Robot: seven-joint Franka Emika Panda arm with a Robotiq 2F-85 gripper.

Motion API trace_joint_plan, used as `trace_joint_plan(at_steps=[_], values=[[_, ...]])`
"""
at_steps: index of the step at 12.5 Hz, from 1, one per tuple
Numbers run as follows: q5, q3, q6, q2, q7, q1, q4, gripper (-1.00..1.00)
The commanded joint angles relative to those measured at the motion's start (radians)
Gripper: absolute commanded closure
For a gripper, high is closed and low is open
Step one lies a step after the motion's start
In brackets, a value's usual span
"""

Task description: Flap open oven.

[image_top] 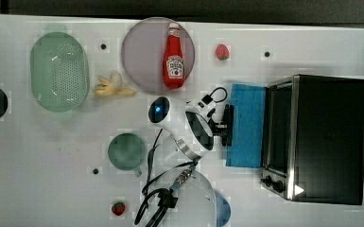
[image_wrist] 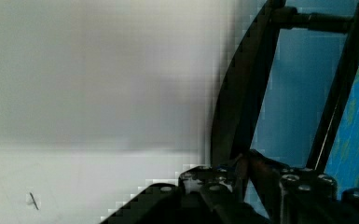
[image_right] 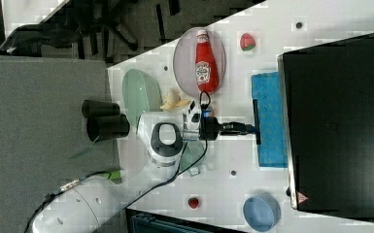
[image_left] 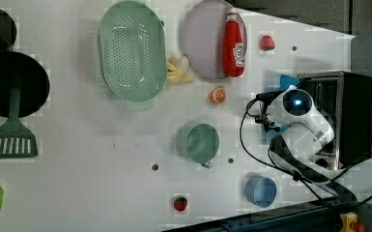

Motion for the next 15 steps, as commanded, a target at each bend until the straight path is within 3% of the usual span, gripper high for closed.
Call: trace_joint_plan(at_steps=[1, 5, 8, 10, 13, 15], values=[[0.112, 0.023, 0.048, -0.11, 0.055, 0.004, 0.082, 0.65], [0.45, 0.022, -0.114, -0.345, 0.055, 0.0, 0.117, 0.65], [0.747, -0.005, -0.306, -0.516, 0.07, -0.009, 0.214, 0.65], [0.775, -0.019, -0.498, -0.598, 0.094, -0.009, 0.307, 0.65], [0.736, -0.009, -0.778, -0.634, 0.095, -0.007, 0.44, 0.65], [0.736, -0.008, -0.802, -0.629, 0.166, -0.008, 0.497, 0.65]])
